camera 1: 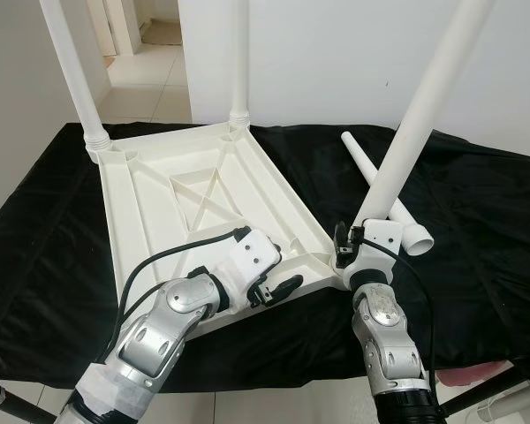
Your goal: Building children table
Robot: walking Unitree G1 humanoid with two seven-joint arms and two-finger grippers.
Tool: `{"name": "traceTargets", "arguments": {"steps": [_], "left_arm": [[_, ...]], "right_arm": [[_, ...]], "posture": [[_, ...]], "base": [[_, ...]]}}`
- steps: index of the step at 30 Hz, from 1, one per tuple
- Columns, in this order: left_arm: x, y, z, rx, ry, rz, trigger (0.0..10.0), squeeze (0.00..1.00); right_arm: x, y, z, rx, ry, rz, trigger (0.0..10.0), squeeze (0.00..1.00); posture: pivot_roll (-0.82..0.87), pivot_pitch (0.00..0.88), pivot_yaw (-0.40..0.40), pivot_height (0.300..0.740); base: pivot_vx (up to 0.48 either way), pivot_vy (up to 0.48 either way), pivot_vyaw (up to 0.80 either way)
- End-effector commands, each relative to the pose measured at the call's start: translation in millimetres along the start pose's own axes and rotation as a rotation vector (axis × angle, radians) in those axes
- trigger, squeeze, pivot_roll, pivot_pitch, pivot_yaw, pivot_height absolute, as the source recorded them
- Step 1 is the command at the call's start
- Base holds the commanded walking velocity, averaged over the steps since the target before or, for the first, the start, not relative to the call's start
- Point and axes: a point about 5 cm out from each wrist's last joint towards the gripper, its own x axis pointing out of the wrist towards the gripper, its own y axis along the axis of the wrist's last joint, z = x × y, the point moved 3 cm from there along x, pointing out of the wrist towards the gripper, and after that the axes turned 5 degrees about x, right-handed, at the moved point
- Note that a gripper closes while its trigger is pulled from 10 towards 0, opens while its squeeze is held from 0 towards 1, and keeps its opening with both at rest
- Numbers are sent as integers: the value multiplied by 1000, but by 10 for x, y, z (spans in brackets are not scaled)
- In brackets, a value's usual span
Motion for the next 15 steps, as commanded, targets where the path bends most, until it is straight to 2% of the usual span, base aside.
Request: {"name": "traceTargets", "arguments": {"steps": [1, 7, 8, 12, 13, 15], "left_arm": [[-3, -5, 26, 15, -28, -10, 10000, 0], [-8, -13, 22, 5, -20, -14, 10000, 0], [-9, -15, 21, 4, -18, -15, 10000, 0], [-9, -16, 22, 4, -18, -14, 10000, 0], [-10, -18, 22, 5, -18, -15, 10000, 0], [-12, -19, 22, 6, -17, -15, 10000, 0]], "right_arm": [[-54, -88, 10, 46, -22, -47, 10000, 0], [-77, -79, 21, 31, -52, -45, 10000, 0], [-73, -81, 33, 28, -54, -45, 10000, 71], [-50, -90, 83, 20, -63, -46, 10000, 71], [-38, -84, 103, 18, -62, -41, 10000, 1000], [-27, -68, 114, 26, -55, -33, 10000, 1000]], "posture": [[-17, 0, -31, 740], [-15, 0, -33, 740], [-10, 0, -36, 740], [-8, 0, -39, 740], [-10, 0, -37, 740], [-9, 0, -37, 740]], "base": [[0, 0, 0], [0, 0, 0], [0, 0, 0], [0, 0, 0], [0, 0, 0], [0, 0, 0]]}}
